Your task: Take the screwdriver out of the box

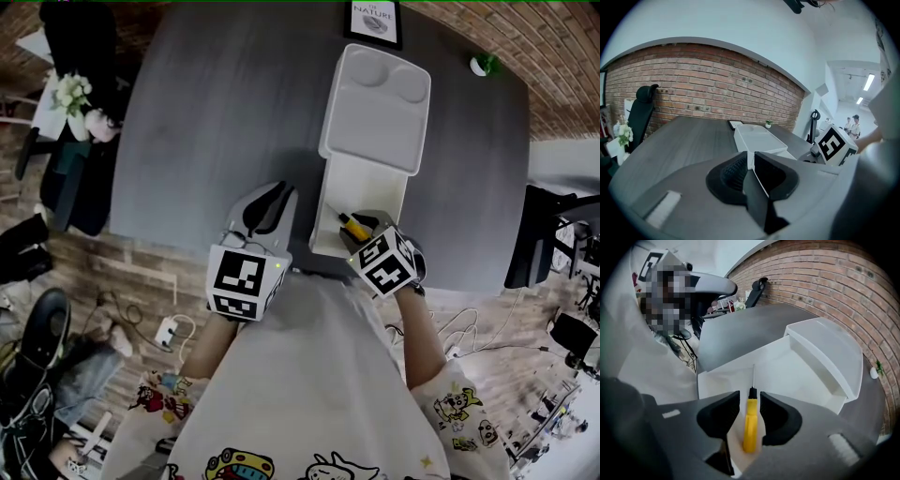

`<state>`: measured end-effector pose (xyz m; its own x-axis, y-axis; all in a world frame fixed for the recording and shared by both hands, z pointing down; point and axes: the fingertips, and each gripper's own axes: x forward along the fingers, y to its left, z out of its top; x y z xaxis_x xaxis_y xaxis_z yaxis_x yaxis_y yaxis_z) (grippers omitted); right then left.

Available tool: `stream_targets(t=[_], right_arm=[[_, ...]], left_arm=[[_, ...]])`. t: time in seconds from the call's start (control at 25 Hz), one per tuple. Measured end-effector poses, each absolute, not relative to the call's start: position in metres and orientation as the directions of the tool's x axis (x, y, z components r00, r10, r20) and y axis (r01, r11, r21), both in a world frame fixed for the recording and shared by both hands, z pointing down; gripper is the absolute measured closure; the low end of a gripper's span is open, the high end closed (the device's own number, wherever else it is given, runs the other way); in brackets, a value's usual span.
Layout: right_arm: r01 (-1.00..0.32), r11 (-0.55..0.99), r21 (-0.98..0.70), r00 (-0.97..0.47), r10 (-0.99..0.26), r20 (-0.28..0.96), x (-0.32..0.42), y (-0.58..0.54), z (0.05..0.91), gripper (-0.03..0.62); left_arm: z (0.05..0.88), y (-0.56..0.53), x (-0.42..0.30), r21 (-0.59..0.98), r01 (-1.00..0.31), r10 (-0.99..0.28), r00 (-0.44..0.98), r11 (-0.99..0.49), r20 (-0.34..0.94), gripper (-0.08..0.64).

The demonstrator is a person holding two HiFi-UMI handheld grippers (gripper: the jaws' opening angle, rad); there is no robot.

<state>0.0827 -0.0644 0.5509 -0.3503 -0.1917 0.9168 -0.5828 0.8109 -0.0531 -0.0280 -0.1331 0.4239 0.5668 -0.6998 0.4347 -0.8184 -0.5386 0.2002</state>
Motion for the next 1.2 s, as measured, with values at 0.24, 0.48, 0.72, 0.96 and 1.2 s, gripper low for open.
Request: stream_targets(t=[0.24, 0.48, 0.72, 0.96, 1.2], right_arm=[[-0.519, 0.854, -0.043, -0.289, -0.128, 0.949, 0.084, -0.058, 0.563, 0.453], [-0.491, 0.871, -0.026, -0.234, -0.103, 0.967, 0.09, -0.057, 0.571, 0.453], [-0.471, 0.882, -0.024, -0.198, -0.079, 0.977, 0.091, -0.055, 0.578, 0.46], [-0.447, 0.895, 0.001, -0.142, -0.072, 0.987, 0.091, -0.056, 0.585, 0.477], [-0.444, 0.896, 0.004, -0.137, -0.073, 0.988, 0.092, -0.058, 0.585, 0.476]], left_arm=[[0.424, -0.132, -0.029, 0.201, -0.822, -0.705, 0.562, -0.532, 0.432, 0.509], [0.424, -0.13, -0.029, 0.204, -0.825, -0.711, 0.559, -0.526, 0.426, 0.509], [0.426, -0.129, -0.031, 0.207, -0.831, -0.717, 0.551, -0.516, 0.426, 0.509], [0.426, -0.128, -0.037, 0.209, -0.84, -0.728, 0.54, -0.501, 0.423, 0.509], [0.428, -0.127, -0.043, 0.213, -0.849, -0.739, 0.526, -0.483, 0.421, 0.509]])
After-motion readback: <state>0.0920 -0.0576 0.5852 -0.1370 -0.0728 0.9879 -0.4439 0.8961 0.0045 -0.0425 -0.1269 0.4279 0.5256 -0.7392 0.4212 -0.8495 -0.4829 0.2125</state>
